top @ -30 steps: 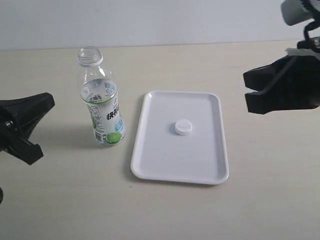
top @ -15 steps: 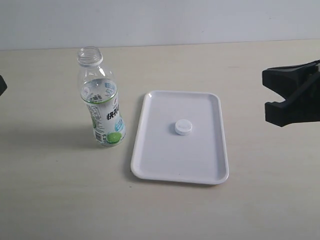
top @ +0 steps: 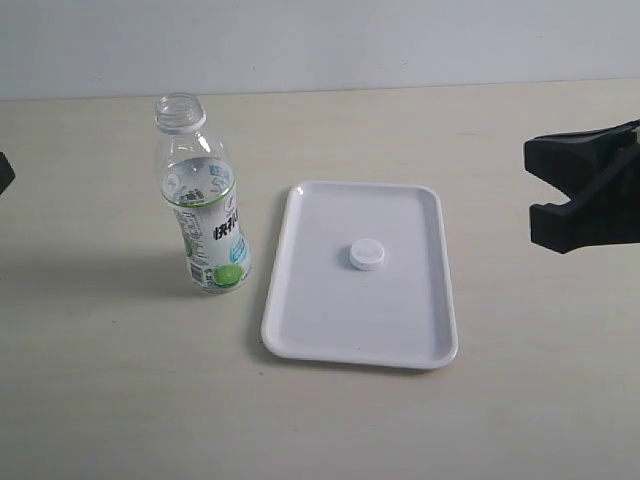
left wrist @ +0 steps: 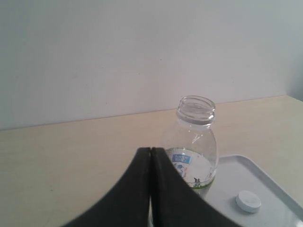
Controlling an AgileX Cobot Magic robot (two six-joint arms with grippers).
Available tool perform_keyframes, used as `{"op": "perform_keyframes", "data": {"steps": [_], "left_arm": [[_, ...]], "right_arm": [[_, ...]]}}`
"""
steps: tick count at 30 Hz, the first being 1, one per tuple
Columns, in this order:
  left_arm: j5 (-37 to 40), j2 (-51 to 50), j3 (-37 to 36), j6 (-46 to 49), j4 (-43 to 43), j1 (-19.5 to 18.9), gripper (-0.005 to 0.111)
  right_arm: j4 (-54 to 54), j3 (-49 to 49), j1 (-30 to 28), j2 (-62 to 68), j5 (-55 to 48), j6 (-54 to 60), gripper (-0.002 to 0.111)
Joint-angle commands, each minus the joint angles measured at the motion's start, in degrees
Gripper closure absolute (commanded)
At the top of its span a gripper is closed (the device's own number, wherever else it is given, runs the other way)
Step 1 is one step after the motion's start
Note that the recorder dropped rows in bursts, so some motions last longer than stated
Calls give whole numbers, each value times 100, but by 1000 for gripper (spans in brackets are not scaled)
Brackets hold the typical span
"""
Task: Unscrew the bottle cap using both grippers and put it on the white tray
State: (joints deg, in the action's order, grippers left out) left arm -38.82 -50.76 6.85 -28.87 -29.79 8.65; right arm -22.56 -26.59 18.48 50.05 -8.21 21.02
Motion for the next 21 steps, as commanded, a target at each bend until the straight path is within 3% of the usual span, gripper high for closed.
{"op": "perform_keyframes", "data": {"steps": [1,8,21], "left_arm": [[5,29,-19,57,-21,-11,107],[344,369,-19,56,-21,-11,107],[2858,2635,-19,-87,32,-11,107]], "right_arm": [[6,17,-17,-26,40,5,108],[6,17,-17,-26,-5,5,108],[6,17,-17,-26,-6,-19,108]]}}
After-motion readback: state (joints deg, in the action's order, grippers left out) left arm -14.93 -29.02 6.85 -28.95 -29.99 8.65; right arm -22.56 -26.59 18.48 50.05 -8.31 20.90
